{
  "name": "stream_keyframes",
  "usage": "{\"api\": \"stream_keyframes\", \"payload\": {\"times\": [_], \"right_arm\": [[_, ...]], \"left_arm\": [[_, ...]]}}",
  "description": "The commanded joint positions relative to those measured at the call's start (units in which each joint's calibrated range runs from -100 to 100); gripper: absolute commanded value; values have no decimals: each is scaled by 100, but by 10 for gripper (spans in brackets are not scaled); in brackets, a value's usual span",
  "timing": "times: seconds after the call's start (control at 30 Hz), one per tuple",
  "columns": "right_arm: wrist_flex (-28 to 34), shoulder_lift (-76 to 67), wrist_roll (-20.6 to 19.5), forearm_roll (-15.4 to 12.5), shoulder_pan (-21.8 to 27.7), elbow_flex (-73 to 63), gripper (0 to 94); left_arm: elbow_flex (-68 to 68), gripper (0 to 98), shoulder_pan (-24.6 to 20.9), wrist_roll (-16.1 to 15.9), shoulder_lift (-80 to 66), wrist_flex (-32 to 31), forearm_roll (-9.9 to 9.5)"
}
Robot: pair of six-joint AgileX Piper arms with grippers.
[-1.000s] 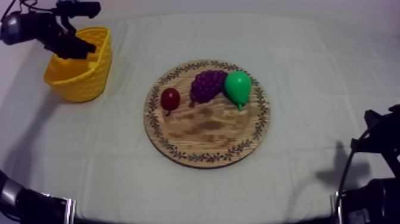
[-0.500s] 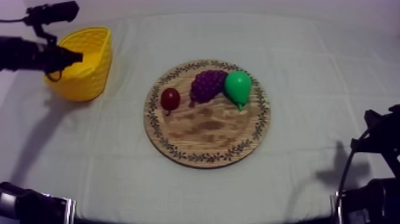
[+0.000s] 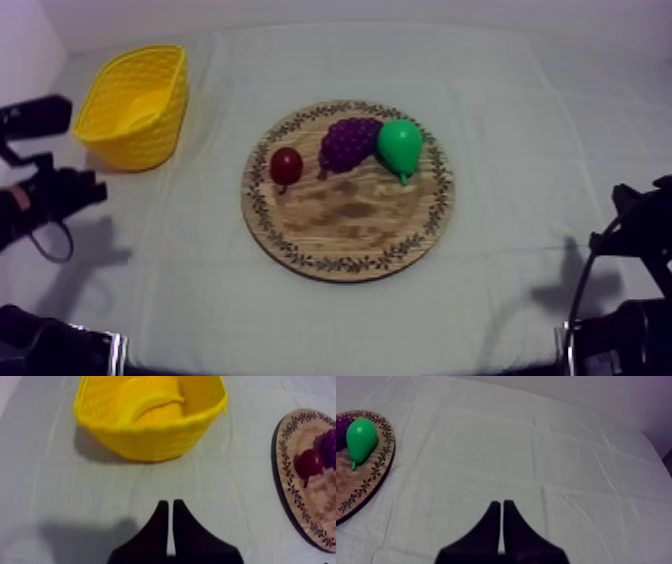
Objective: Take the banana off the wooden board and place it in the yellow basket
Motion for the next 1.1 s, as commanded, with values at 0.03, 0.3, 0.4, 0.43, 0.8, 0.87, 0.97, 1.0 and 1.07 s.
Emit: {"api": "stream_keyframes", "payload": {"times": [0.03, 0.3, 0.4, 0.43, 0.8, 0.87, 0.97, 1.0, 1.07], "right_arm": [[-1, -2, -1, 1, 1, 2, 3], [-1, -2, -1, 1, 1, 2, 3], [-1, -2, -1, 1, 1, 2, 3], [-1, -2, -1, 1, 1, 2, 3], [-1, -2, -1, 1, 1, 2, 3], [-1, -2, -1, 1, 1, 2, 3], [-1, -2, -1, 1, 1, 2, 3], [-1, -2, -1, 1, 1, 2, 3], [-1, -2, -1, 1, 1, 2, 3]], "left_arm": [[975, 27, -93, -52, -1385, -2, 51], [1484, 3, -458, -685, -3336, 579, 695], [1466, 2, -548, -832, -3903, 862, 835], [1451, 2, -558, -872, -4080, 963, 858], [1396, 2, -478, -26, -4852, 1346, 914], [1453, 2, -490, 482, -4867, 1151, 905], [1495, 2, -498, 775, -4877, 1012, 897], [1502, 2, -499, 752, -4879, 990, 896], [1510, 2, -501, 598, -4880, 964, 894]]}}
